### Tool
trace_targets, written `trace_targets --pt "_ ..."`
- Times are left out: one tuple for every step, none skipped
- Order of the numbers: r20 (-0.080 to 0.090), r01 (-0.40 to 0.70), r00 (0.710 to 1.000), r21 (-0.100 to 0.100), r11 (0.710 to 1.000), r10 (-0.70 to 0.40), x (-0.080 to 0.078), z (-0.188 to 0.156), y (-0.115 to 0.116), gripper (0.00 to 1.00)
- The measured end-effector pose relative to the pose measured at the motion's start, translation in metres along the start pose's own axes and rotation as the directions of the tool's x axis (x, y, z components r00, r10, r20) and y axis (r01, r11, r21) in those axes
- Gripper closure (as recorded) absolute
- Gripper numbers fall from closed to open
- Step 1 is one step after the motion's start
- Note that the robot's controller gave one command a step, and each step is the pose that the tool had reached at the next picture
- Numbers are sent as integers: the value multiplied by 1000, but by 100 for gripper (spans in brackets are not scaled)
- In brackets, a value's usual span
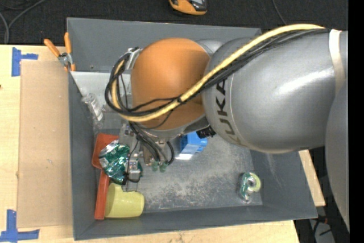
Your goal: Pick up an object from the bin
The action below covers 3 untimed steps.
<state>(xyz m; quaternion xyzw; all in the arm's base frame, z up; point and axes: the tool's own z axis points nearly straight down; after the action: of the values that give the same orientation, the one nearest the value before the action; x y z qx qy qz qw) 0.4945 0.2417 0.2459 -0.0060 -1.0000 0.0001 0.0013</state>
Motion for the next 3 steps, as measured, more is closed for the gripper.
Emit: trace_targets --pt "0 0 1000 0 1000 0 0 0 0 0" --pt "0 -23 1000 0 1000 23 12 -34 -16 0" --pt "-9 -166 986 4 986 166 6 18 -1 0"
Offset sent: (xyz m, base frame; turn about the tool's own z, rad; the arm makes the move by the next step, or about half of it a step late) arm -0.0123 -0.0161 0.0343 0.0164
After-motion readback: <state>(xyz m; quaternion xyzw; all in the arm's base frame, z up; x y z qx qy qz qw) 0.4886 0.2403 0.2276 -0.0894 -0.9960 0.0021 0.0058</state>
